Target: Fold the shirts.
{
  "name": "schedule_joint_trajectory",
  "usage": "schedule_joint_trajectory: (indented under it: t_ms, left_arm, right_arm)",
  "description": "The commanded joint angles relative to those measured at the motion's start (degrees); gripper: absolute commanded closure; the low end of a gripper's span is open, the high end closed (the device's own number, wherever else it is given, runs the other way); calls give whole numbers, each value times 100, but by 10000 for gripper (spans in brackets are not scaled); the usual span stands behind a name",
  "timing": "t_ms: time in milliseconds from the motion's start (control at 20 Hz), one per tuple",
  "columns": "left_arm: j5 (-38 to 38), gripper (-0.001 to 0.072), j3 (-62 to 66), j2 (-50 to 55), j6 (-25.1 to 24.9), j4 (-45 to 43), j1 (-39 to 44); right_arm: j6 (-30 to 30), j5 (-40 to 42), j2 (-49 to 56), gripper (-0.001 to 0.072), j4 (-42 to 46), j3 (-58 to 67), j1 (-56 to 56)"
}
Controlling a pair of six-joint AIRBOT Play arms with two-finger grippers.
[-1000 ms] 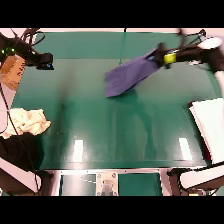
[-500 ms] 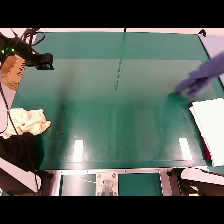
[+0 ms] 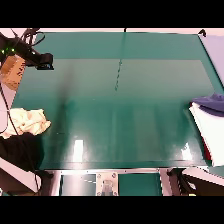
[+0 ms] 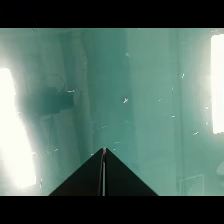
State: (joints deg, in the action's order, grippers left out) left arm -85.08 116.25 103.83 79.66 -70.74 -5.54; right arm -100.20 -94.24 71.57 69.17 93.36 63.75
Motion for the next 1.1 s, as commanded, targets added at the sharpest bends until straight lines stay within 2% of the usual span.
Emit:
schedule_joint_trajectory:
  t_ms: [0,250,300,350,400,450,550,650,700,750,800,900,1050]
  left_arm:
    - [-39,676,0,0,-2,4,-2]
    - [-133,676,0,0,-2,4,-2]
    - [-131,676,0,0,-2,7,-2]
    - [-116,676,-2,0,-9,22,-2]
    - [-92,676,0,0,-20,37,-2]
    - [-72,676,0,-2,-20,46,-2]
    - [7,676,0,-2,-20,79,-2]
    - [79,677,7,-9,-20,179,-2]
    - [85,677,20,-20,-20,304,-2]
    - [90,677,13,-79,-17,409,-2]
    - [87,678,11,-168,-13,428,11]
    - [-35,678,-2,-426,46,433,9]
    - [-420,678,-575,-920,151,470,11]
  right_arm:
    - [-293,-474,-210,694,1248,-710,195]
    - [-330,-310,-219,689,2074,-2100,192]
    - [-332,-262,-216,548,2236,-2354,192]
    - [-334,-258,-212,266,2387,-2535,195]
    - [-332,-267,-192,110,2518,-2608,192]
    - [-332,-260,-168,110,2538,-2568,192]
    - [-332,-258,-133,111,2345,-2350,160]
    - [-330,-39,-122,125,1722,-2044,-17]
    - [-328,131,-122,286,1342,-1899,-192]
    - [-289,304,-125,533,1016,-1790,-398]
    - [-267,516,-125,670,697,-1698,-669]
    - [-216,975,-129,693,297,-1626,-1270]
    - [234,1257,-142,695,153,-1657,-2175]
